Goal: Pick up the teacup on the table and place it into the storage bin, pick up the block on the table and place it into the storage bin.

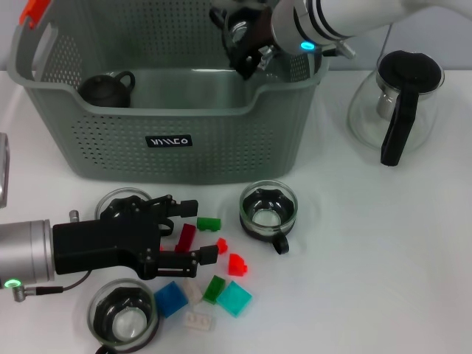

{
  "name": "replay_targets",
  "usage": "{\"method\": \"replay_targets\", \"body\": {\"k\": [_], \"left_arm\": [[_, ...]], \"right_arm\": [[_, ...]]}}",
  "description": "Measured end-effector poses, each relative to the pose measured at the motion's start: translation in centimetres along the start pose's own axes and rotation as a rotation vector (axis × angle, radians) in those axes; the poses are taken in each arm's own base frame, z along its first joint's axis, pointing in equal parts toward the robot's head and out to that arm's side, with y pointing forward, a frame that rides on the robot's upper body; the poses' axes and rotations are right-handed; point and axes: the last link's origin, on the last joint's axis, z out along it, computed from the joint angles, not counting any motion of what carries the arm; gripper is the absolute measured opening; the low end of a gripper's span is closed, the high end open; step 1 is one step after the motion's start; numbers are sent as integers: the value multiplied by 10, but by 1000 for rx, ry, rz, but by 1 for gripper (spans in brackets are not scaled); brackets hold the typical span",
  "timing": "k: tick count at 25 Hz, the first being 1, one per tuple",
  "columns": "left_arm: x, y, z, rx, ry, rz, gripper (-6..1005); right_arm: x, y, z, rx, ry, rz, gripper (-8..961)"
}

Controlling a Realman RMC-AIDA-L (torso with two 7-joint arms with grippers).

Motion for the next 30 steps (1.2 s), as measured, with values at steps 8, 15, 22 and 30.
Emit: {"method": "replay_targets", "body": {"k": [8,15,22,30], "left_arm": [[1,-1,1,0,-1,3,933],[1,-1,1,-1,-1,3,933],[1,-1,0,3,2,0,933],[1,-1,-2,9,3,1,933]], "right_arm": [[5,5,2,-18,13,9,60],[6,5,1,-28,20,12,118],[-1,1,-3,-8,-11,1,308],[-36,-11,-58,-23,-253,14,554]]}}
